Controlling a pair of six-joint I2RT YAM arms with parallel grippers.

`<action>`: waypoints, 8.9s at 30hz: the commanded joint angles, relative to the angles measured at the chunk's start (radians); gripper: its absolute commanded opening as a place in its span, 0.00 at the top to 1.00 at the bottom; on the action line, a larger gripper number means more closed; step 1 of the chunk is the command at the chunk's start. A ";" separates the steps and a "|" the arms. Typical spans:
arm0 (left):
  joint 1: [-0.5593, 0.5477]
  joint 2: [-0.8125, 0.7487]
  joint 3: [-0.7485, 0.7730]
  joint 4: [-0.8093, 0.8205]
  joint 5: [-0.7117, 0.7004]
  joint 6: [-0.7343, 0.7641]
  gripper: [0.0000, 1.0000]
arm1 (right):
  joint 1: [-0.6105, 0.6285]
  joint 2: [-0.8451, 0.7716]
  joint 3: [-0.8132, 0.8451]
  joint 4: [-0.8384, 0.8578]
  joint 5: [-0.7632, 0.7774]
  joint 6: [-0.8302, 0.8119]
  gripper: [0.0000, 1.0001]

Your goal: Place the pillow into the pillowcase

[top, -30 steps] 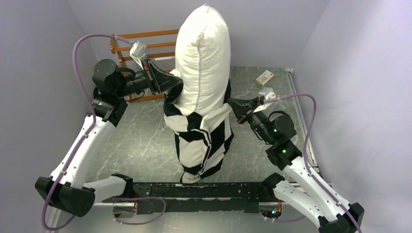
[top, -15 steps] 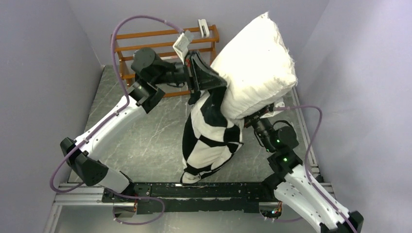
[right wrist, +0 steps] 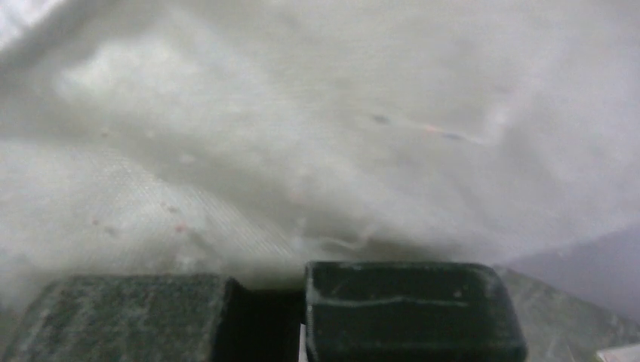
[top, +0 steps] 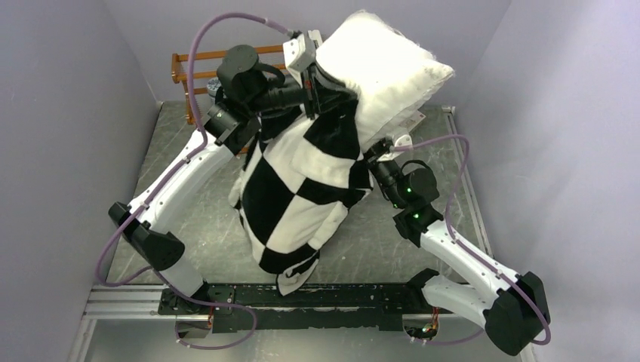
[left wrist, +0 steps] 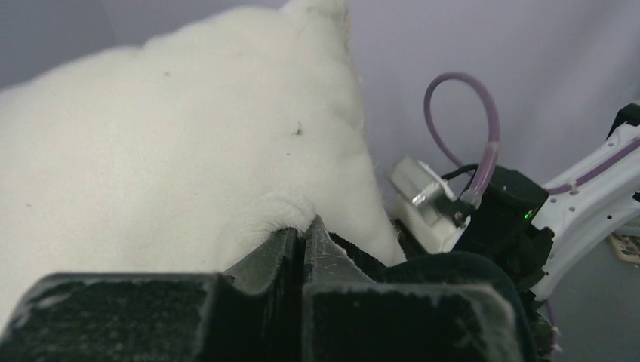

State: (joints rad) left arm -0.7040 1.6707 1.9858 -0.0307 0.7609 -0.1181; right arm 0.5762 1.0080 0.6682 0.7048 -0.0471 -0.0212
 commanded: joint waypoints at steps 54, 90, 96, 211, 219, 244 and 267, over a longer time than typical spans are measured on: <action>0.176 -0.223 -0.388 0.105 -0.534 -1.098 0.95 | 0.015 -0.127 0.164 -0.124 0.022 -0.272 1.00; 0.365 -0.492 -0.895 0.406 -0.186 -0.663 0.95 | 0.015 0.263 0.965 -1.374 0.383 0.311 0.54; 0.365 -0.478 -0.895 0.415 -0.186 -0.675 0.95 | 0.016 0.283 0.984 -1.419 0.417 0.277 0.57; 0.145 0.016 0.080 -0.158 -0.157 -1.136 0.95 | -0.118 0.401 1.443 -1.140 -0.170 0.786 1.00; 0.067 0.072 0.285 -0.275 -0.305 -1.088 0.95 | -0.059 0.238 1.117 -0.986 -0.286 0.904 1.00; 0.273 -0.164 -0.103 -0.450 -0.333 -0.872 0.95 | -0.091 0.262 0.920 -0.989 -0.377 0.867 1.00; 0.221 0.143 0.169 -0.566 -0.099 -0.518 0.51 | -0.299 0.280 0.363 -0.770 -0.419 0.944 1.00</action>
State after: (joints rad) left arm -0.4915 1.7908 2.0575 -0.6102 0.5358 -0.6983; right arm 0.3279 1.2793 1.0618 -0.1284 -0.4854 0.9085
